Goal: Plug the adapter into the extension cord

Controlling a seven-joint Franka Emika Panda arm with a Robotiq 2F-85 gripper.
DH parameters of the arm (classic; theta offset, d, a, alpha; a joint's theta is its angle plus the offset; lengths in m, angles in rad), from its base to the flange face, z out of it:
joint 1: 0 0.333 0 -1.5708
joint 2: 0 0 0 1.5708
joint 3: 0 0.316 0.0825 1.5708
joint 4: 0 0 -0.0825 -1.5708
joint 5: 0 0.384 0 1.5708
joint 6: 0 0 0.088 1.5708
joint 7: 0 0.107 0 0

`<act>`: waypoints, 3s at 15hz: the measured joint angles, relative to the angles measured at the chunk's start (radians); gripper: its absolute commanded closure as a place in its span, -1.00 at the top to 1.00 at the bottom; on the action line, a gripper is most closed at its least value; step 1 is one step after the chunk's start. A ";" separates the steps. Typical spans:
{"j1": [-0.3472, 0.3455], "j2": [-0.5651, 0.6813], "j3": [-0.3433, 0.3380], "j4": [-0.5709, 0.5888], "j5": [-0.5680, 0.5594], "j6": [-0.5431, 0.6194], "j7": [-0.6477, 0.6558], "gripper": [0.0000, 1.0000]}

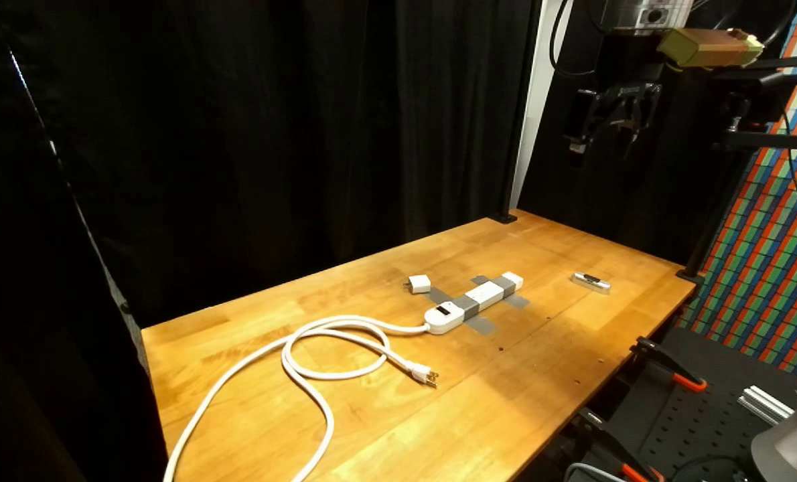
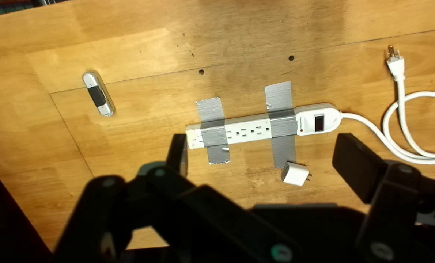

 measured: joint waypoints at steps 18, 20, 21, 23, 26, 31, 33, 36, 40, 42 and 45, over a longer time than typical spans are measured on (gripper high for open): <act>0.367 0.401 -0.057 0.093 0.669 0.258 -0.538 1.00; 0.367 0.470 -0.040 0.110 0.683 0.304 -0.538 1.00; 0.367 0.492 -0.036 0.117 0.685 0.314 -0.538 1.00; 0.367 0.512 -0.034 0.128 0.686 0.316 -0.538 1.00; 0.363 0.513 -0.031 0.131 0.686 0.315 -0.538 1.00; 0.293 0.489 -0.035 0.161 0.691 0.428 -0.523 1.00; 0.265 0.482 -0.049 0.191 0.691 0.489 -0.523 1.00; 0.251 0.482 -0.056 0.219 0.691 0.512 -0.523 1.00; 0.252 0.484 -0.055 0.220 0.691 0.513 -0.523 1.00; 0.252 0.487 -0.055 0.217 0.676 0.520 -0.553 1.00; 0.246 0.514 -0.065 0.226 0.583 0.552 -0.643 1.00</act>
